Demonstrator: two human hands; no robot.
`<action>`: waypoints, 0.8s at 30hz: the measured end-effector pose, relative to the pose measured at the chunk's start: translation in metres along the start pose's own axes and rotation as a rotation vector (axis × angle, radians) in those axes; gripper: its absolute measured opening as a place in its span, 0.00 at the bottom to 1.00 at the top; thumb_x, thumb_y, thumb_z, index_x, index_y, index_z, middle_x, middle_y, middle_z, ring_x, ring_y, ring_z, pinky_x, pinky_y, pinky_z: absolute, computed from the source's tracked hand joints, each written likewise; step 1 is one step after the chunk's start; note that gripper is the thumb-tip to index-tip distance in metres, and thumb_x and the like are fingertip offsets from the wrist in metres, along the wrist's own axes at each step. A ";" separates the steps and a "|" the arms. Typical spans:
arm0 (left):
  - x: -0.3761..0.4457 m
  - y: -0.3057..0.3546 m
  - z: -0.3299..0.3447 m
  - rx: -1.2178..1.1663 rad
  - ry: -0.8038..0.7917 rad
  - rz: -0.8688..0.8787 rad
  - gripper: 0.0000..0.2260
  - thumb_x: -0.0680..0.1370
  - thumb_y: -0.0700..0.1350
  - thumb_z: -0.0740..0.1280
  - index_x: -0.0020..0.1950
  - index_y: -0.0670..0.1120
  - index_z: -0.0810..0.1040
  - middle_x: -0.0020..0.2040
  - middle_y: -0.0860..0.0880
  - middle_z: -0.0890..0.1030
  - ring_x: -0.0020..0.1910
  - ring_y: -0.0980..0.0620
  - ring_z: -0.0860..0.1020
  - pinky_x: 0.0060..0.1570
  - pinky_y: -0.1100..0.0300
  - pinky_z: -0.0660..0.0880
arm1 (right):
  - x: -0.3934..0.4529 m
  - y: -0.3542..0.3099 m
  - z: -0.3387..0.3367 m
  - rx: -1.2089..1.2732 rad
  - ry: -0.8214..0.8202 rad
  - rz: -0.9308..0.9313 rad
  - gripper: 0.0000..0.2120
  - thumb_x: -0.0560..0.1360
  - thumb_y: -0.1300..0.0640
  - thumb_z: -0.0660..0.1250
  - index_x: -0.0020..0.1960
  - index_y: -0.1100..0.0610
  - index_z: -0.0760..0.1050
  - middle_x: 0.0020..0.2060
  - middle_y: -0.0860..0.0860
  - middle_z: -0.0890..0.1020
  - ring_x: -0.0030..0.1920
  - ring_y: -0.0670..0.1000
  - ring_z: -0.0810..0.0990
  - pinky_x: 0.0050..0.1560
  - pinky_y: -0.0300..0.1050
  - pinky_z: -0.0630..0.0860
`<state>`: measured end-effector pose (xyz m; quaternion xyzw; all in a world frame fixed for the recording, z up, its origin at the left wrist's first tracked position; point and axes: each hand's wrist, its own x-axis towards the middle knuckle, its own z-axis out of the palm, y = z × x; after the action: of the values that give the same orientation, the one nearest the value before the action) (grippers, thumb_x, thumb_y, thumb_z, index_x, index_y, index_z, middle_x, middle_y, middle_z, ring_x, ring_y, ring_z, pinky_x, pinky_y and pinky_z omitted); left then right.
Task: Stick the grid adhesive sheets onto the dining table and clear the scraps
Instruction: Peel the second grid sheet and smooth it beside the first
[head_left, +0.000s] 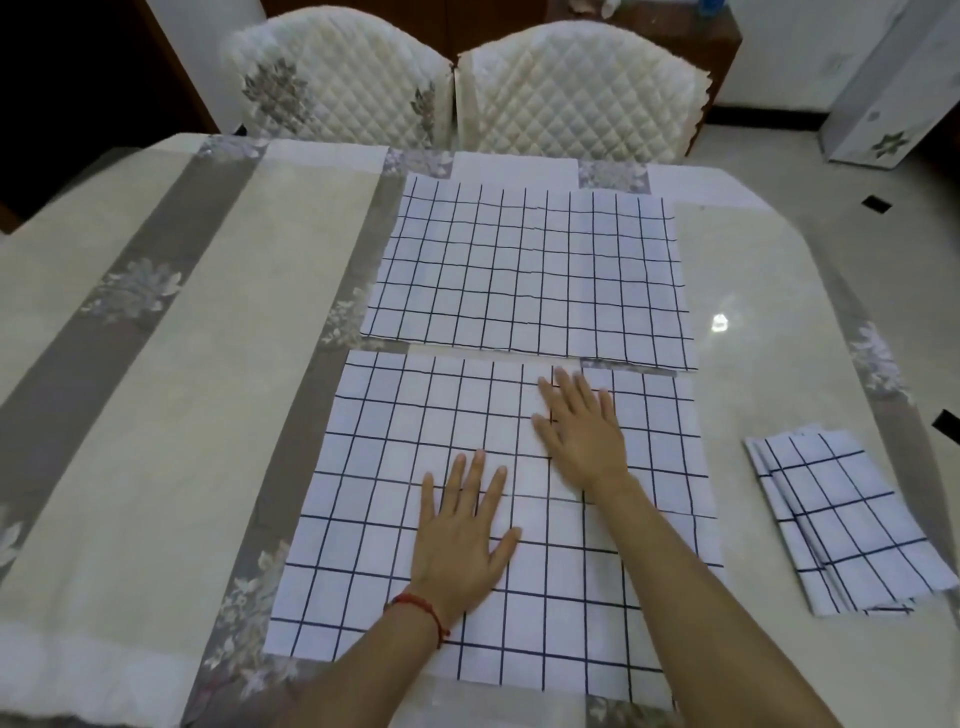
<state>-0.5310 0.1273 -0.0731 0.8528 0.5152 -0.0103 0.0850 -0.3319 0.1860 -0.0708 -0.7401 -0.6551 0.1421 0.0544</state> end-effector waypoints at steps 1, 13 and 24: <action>0.000 0.000 0.001 -0.006 0.005 0.001 0.29 0.78 0.62 0.45 0.75 0.50 0.56 0.76 0.46 0.59 0.75 0.47 0.48 0.68 0.42 0.47 | 0.003 0.016 -0.005 -0.007 0.024 0.077 0.26 0.80 0.43 0.46 0.76 0.46 0.46 0.77 0.47 0.46 0.77 0.49 0.42 0.74 0.52 0.38; -0.001 0.001 -0.008 0.004 -0.063 -0.005 0.29 0.78 0.62 0.41 0.74 0.50 0.59 0.74 0.45 0.63 0.74 0.44 0.57 0.69 0.43 0.46 | -0.091 -0.025 0.014 -0.020 -0.020 -0.069 0.26 0.80 0.43 0.46 0.76 0.46 0.44 0.73 0.43 0.38 0.76 0.47 0.37 0.73 0.46 0.33; -0.005 0.001 -0.009 -0.072 -0.024 0.034 0.35 0.75 0.64 0.32 0.75 0.46 0.52 0.76 0.46 0.54 0.75 0.44 0.51 0.73 0.43 0.43 | -0.135 0.046 -0.023 0.081 0.120 0.245 0.24 0.81 0.47 0.49 0.75 0.52 0.55 0.76 0.50 0.54 0.77 0.48 0.47 0.72 0.46 0.32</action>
<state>-0.5328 0.1242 -0.0636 0.8576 0.4997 -0.0006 0.1218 -0.2949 0.0494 -0.0422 -0.8190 -0.5490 0.1294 0.1055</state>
